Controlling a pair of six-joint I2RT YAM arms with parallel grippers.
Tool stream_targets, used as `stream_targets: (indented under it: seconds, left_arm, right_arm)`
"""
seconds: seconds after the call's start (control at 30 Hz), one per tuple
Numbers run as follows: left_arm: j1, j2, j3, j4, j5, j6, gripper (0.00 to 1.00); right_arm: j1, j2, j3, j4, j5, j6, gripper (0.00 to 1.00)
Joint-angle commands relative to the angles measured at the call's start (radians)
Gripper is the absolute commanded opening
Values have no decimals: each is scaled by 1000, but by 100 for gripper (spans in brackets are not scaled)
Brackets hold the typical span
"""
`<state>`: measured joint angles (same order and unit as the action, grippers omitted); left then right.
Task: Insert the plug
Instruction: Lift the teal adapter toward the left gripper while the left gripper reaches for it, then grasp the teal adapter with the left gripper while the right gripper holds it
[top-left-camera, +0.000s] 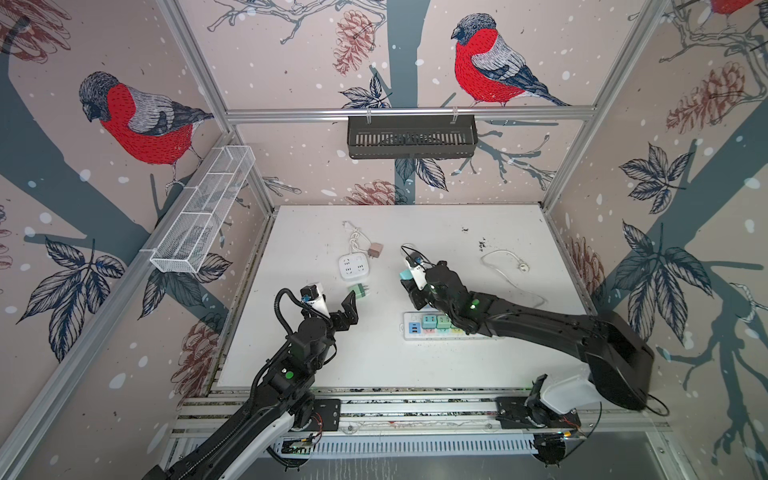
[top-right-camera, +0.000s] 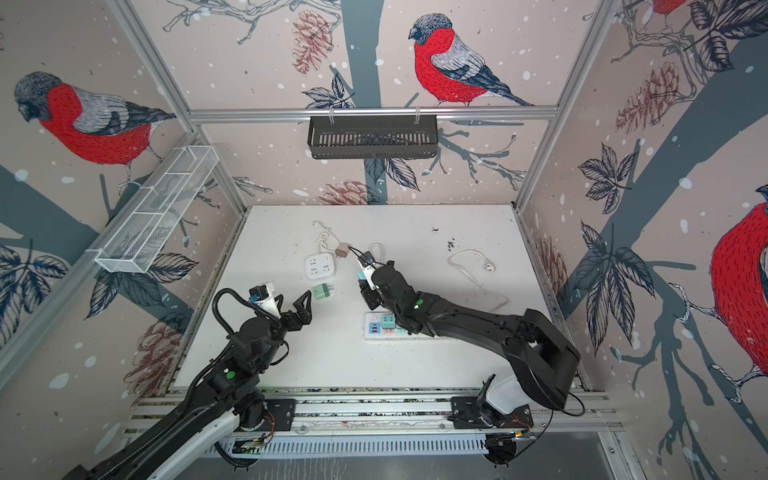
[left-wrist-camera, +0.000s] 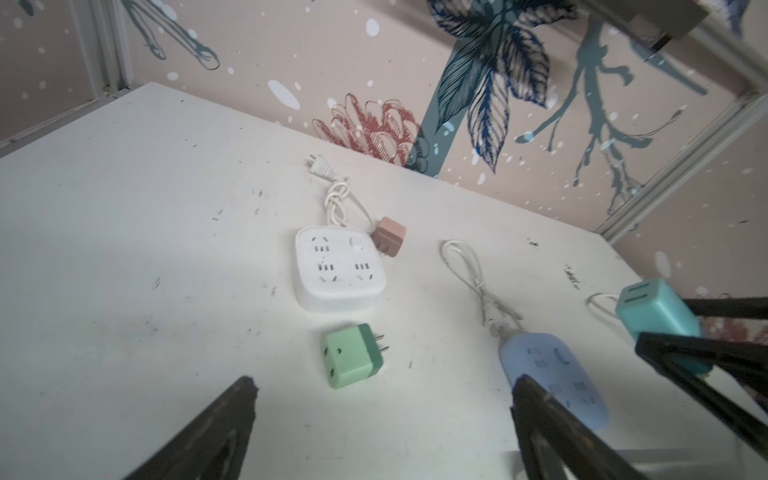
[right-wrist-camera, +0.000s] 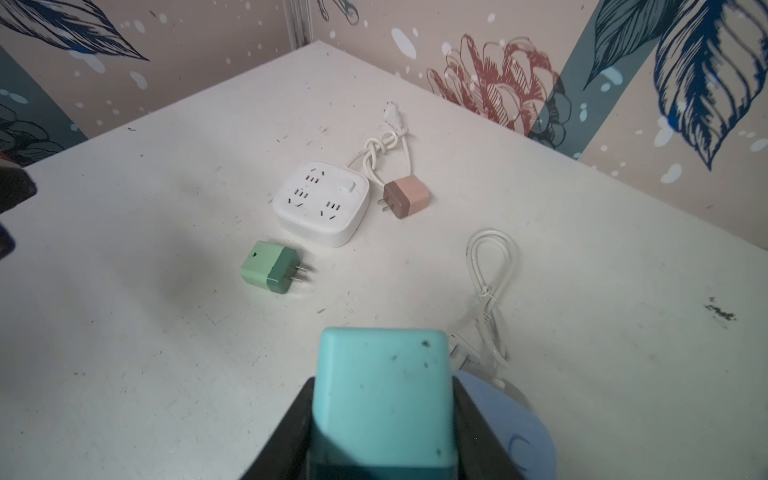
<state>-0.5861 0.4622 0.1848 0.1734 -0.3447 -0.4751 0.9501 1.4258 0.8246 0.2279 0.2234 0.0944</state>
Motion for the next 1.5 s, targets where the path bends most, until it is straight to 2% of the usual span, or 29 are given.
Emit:
stream_targets:
  seconds: [0.0, 0.17, 0.37, 0.5, 0.7, 0.83, 0.93, 1.23, 1.47]
  left_arm:
    - [-1, -32, 26, 33, 161, -7, 96]
    - [-1, -33, 83, 69, 377, 17, 94]
    - [-6, 55, 149, 162, 665, 28, 89]
    - [-15, 98, 183, 187, 753, 41, 87]
    - [-93, 167, 247, 173, 766, 88, 86]
    - [-189, 217, 284, 137, 672, 149, 85]
    - [-229, 250, 289, 141, 640, 182, 85]
    - [-257, 331, 325, 128, 597, 211, 83]
    - [-271, 393, 356, 117, 600, 211, 79]
  right_arm:
    - [1, -116, -131, 202, 26, -114, 19]
    - [5, -331, -332, 345, 19, -229, 17]
    - [6, -510, -481, 476, -8, -332, 17]
    - [7, -558, -542, 560, -34, -404, 12]
    - [3, -518, -597, 701, -103, -533, 5]
    - [2, -441, -588, 773, -156, -623, 4]
    - [4, -393, -563, 787, -188, -674, 4]
    - [48, -342, -518, 799, -251, -759, 4]
    - [114, -339, -513, 803, -238, -798, 4]
